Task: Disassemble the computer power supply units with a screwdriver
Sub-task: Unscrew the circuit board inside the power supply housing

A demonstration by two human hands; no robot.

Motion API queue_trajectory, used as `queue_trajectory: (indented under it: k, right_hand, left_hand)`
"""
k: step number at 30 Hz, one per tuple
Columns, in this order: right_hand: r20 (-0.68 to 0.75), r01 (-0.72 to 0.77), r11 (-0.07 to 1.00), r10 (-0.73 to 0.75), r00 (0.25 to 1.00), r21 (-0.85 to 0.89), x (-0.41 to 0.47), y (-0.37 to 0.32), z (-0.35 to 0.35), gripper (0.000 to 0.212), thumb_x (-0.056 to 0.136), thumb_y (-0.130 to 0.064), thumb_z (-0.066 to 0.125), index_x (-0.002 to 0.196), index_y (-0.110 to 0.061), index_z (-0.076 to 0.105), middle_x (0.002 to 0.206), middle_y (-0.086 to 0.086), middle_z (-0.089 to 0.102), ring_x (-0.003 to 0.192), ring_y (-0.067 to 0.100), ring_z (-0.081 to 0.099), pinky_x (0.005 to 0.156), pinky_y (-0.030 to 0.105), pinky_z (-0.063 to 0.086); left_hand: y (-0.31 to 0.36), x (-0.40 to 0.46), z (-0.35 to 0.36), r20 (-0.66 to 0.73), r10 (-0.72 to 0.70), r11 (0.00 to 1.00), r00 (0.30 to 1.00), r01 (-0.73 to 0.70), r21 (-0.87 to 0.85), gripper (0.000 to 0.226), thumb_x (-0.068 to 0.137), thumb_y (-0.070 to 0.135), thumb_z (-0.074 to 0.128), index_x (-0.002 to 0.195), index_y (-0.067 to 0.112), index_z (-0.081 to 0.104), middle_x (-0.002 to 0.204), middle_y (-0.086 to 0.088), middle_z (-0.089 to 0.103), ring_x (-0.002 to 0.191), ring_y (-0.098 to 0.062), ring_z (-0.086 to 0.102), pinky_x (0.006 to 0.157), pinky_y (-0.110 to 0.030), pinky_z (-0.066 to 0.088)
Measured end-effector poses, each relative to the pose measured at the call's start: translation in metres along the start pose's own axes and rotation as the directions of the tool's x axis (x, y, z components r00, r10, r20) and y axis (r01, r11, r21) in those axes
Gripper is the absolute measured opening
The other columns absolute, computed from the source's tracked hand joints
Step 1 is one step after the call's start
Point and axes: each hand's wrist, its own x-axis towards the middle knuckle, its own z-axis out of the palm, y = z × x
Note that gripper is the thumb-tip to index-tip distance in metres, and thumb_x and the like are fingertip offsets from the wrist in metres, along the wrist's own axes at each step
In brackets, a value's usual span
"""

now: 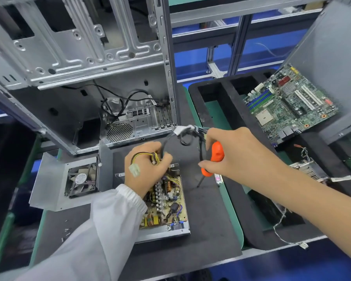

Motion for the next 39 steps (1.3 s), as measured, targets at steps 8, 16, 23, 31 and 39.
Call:
queue_trajectory:
  k: [8, 16, 23, 31, 39]
  right_hand:
    - [-0.216, 0.036, 0.973, 0.015, 0.976, 0.228, 0.005, -0.003, 0.001, 0.024, 0.077, -0.023, 0.073, 0.084, -0.017, 0.051, 0.055, -0.023, 0.055, 0.058, -0.001, 0.051, 0.056, 0.006, 0.036]
    - [-0.190, 0.092, 0.962, -0.043, 0.981, 0.258, 0.017, -0.012, 0.015, 0.024, 0.078, -0.022, 0.073, 0.086, -0.014, 0.051, 0.052, -0.009, 0.054, 0.057, 0.004, 0.051, 0.055, 0.010, 0.037]
    - [-0.139, 0.091, 0.972, -0.061, 0.988, 0.217, 0.019, -0.012, 0.022, 0.026, 0.079, -0.024, 0.072, 0.086, -0.016, 0.049, 0.057, -0.006, 0.054, 0.059, 0.010, 0.049, 0.055, 0.015, 0.039]
    - [-0.013, 0.092, 0.995, -0.093, 0.996, -0.036, 0.019, -0.026, 0.012, 0.044, 0.081, -0.060, 0.054, 0.083, -0.019, 0.038, 0.066, -0.005, 0.062, 0.060, 0.020, 0.050, 0.060, 0.032, 0.045]
    - [0.182, 0.128, 0.890, -0.052, 0.982, -0.437, 0.034, -0.059, -0.010, 0.054, 0.089, -0.067, 0.036, 0.074, -0.016, 0.033, 0.064, -0.001, 0.026, 0.057, 0.022, 0.032, 0.053, 0.032, 0.025]
  left_hand:
    - [-0.008, -0.010, -0.003, -0.059, -0.123, 0.992, 0.991, 0.123, 0.000, 0.030, 0.072, 0.021, 0.053, 0.052, 0.011, 0.033, 0.047, 0.004, 0.026, 0.049, -0.013, 0.025, 0.051, -0.029, 0.024]
    - [-0.016, -0.006, -0.007, 0.093, -0.141, 0.963, 0.986, 0.158, -0.218, 0.030, 0.075, 0.014, 0.054, 0.054, 0.017, 0.032, 0.048, 0.009, 0.024, 0.050, -0.010, 0.023, 0.050, -0.020, 0.023]
    - [-0.016, -0.006, -0.007, 0.080, -0.145, 0.960, 0.986, 0.160, -0.229, 0.040, 0.079, -0.001, 0.058, 0.055, 0.016, 0.031, 0.049, 0.008, 0.024, 0.050, -0.010, 0.023, 0.050, -0.021, 0.023]
    - [-0.014, -0.007, -0.006, 0.050, -0.160, 0.964, 0.986, 0.167, -0.206, 0.035, 0.078, 0.010, 0.061, 0.055, 0.006, 0.035, 0.047, 0.005, 0.026, 0.050, -0.014, 0.023, 0.051, -0.028, 0.024]
    - [-0.013, -0.007, -0.006, 0.047, -0.157, 0.962, 0.986, 0.164, -0.217, 0.028, 0.072, 0.016, 0.054, 0.058, -0.003, 0.040, 0.051, -0.004, 0.028, 0.052, -0.016, 0.024, 0.052, -0.030, 0.024]
